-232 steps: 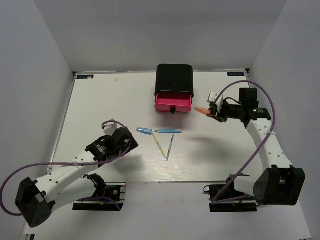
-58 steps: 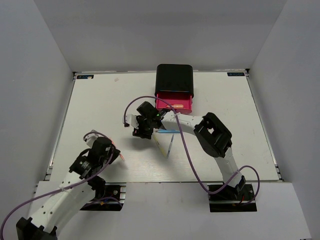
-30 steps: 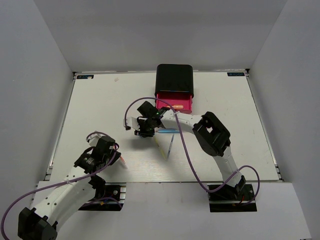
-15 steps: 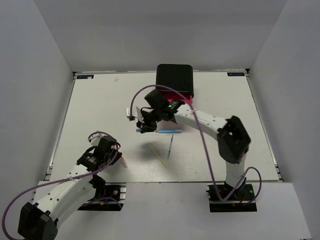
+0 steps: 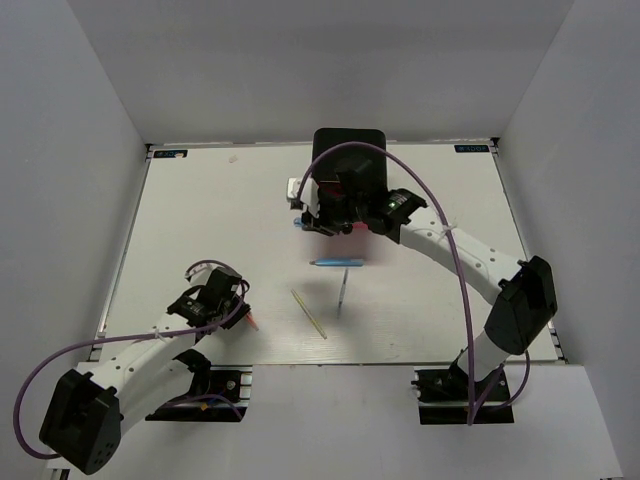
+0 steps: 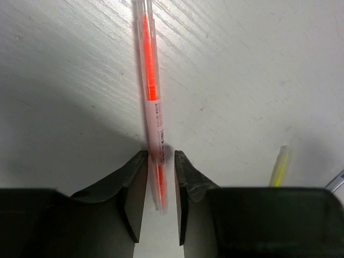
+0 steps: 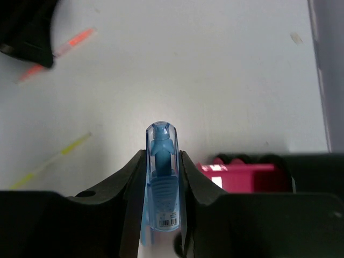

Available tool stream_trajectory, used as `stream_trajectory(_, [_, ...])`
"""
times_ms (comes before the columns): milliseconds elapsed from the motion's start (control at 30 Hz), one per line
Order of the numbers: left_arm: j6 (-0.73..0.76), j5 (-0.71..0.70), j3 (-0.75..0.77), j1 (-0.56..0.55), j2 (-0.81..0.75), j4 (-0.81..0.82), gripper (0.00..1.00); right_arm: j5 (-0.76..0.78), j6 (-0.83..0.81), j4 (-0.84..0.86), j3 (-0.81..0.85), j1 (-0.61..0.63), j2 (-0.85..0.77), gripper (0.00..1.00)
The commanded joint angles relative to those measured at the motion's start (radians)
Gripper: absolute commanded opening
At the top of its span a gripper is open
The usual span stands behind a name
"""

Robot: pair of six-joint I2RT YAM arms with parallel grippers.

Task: Sort the stationery into containers
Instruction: Place the pen in the drawer, then place the pen at the center of the board, then close the drawer in the storage box.

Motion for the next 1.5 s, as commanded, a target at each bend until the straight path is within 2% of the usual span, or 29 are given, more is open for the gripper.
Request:
stream_trajectory(0, [0.01, 0.008, -0.016, -0.004, 0.017, -0.025, 0.38, 0.103, -0.033, 0.059, -0.007, -0.078, 0.003, 0.12])
stream_trajectory(300, [0.01, 0.017, -0.016, -0.004, -0.001, -0.052, 0.48, 0.115, -0.124, 0.083, -0.021, -0.198, 0.029, 0.12])
stream_trajectory(367, [0.01, 0.017, -0.007, -0.004, -0.013, -0.066, 0.51, 0.103, -0.139, 0.066, -0.031, -0.212, 0.042, 0.15])
stream_trajectory(467, [0.01, 0.017, 0.023, -0.004, -0.046, -0.106, 0.55, 0.09, -0.154, 0.053, -0.041, -0.216, 0.057, 0.41])
stream_trajectory(533, [0.01, 0.017, 0.055, -0.004, -0.079, -0.124, 0.56, 0.09, -0.142, 0.058, -0.047, -0.219, 0.057, 0.53])
stream_trajectory(567, [0.019, 0.007, 0.068, -0.004, -0.116, -0.144, 0.61, 0.089, -0.138, 0.064, -0.048, -0.224, 0.048, 0.55])
stream_trajectory(633, [0.019, -0.004, 0.106, -0.004, -0.148, -0.17, 0.61, 0.09, -0.104, 0.083, -0.041, -0.227, 0.042, 0.56])
stream_trajectory(667, [0.031, -0.004, 0.118, -0.004, -0.158, -0.199, 0.66, 0.089, -0.096, 0.087, -0.038, -0.235, 0.025, 0.56])
stream_trajectory(800, [0.065, -0.015, 0.162, -0.004, -0.179, -0.247, 0.66, 0.08, -0.033, 0.099, -0.038, -0.236, -0.032, 0.56])
stream_trajectory(867, [0.075, -0.015, 0.175, -0.004, -0.188, -0.247, 0.66, 0.116, 0.014, 0.186, -0.068, -0.235, -0.099, 0.61])
stream_trajectory(900, [0.086, -0.015, 0.175, -0.004, -0.202, -0.247, 0.66, 0.129, 0.036, 0.213, -0.14, -0.236, -0.147, 0.65])
stream_trajectory(933, [0.086, -0.015, 0.175, -0.004, -0.211, -0.247, 0.66, 0.139, 0.109, 0.239, -0.171, -0.241, -0.165, 0.82])
stream_trajectory(967, [0.086, -0.015, 0.175, -0.004, -0.225, -0.247, 0.66, 0.185, 0.152, 0.262, -0.233, -0.239, -0.19, 0.83])
stream_trajectory(1000, [0.097, -0.015, 0.175, -0.004, -0.225, -0.236, 0.66, 0.175, 0.184, 0.286, -0.26, -0.242, -0.239, 0.72])
stream_trajectory(1033, [0.097, -0.015, 0.175, -0.004, -0.237, -0.236, 0.66, 0.147, 0.227, 0.256, -0.281, -0.246, -0.248, 0.54])
stream_trajectory(1067, [0.097, -0.015, 0.175, -0.004, -0.238, -0.236, 0.66, 0.052, 0.241, 0.227, -0.291, -0.249, -0.256, 0.23])
stream_trajectory(1100, [0.108, -0.015, 0.175, -0.004, -0.238, -0.227, 0.65, 0.014, 0.27, 0.127, -0.3, -0.255, -0.28, 0.13])
stream_trajectory(1133, [0.108, -0.015, 0.175, -0.004, -0.238, -0.227, 0.63, -0.014, 0.287, 0.104, -0.344, -0.256, -0.293, 0.04])
stream_trajectory(1167, [0.108, -0.015, 0.175, -0.004, -0.238, -0.227, 0.6, -0.093, 0.313, 0.093, -0.369, -0.258, -0.332, 0.0])
stream_trajectory(1200, [0.108, -0.015, 0.175, -0.004, -0.247, -0.215, 0.48, -0.112, 0.333, 0.077, -0.393, -0.255, -0.372, 0.0])
stream_trajectory(1233, [0.108, -0.004, 0.175, -0.004, -0.247, -0.206, 0.41, -0.135, 0.341, 0.066, -0.468, -0.255, -0.404, 0.0])
stream_trajectory(1333, [0.108, 0.016, 0.145, -0.004, -0.256, -0.152, 0.18, -0.141, 0.344, 0.067, -0.542, -0.255, -0.432, 0.0])
stream_trajectory(1367, [0.108, 0.031, 0.133, -0.004, -0.256, -0.137, 0.15, -0.12, 0.324, 0.076, -0.564, -0.256, -0.438, 0.0])
stream_trajectory(1467, [0.118, 0.056, 0.132, -0.004, -0.256, -0.083, 0.17, -0.037, 0.246, 0.104, -0.601, -0.255, -0.425, 0.0])
